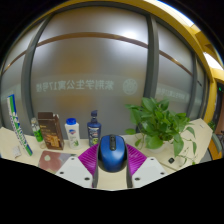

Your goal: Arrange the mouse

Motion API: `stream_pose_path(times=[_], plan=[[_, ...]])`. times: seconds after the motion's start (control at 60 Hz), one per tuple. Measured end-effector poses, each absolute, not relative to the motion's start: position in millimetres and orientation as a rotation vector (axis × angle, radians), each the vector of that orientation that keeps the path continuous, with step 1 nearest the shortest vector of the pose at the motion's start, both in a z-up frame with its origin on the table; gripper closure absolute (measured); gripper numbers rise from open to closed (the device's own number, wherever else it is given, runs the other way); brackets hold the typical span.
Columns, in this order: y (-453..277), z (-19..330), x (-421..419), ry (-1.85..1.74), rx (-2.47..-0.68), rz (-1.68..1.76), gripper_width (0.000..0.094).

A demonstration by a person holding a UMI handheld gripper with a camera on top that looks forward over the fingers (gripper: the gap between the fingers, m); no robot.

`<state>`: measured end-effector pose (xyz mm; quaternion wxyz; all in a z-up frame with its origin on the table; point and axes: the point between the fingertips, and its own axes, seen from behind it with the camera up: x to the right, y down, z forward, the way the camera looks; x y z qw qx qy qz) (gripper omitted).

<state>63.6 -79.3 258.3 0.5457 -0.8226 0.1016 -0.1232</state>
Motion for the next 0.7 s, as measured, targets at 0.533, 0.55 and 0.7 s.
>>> stream_pose_path(times=[0.533,0.55,0.7], plan=[[52,4,-174,-0.012,-2.305,0.008,0.0504],[52,1,-175,-0.007,-2.313,0.011,0.049],[43,-7,-179,0.029,-2.361,0.053,0.0279]])
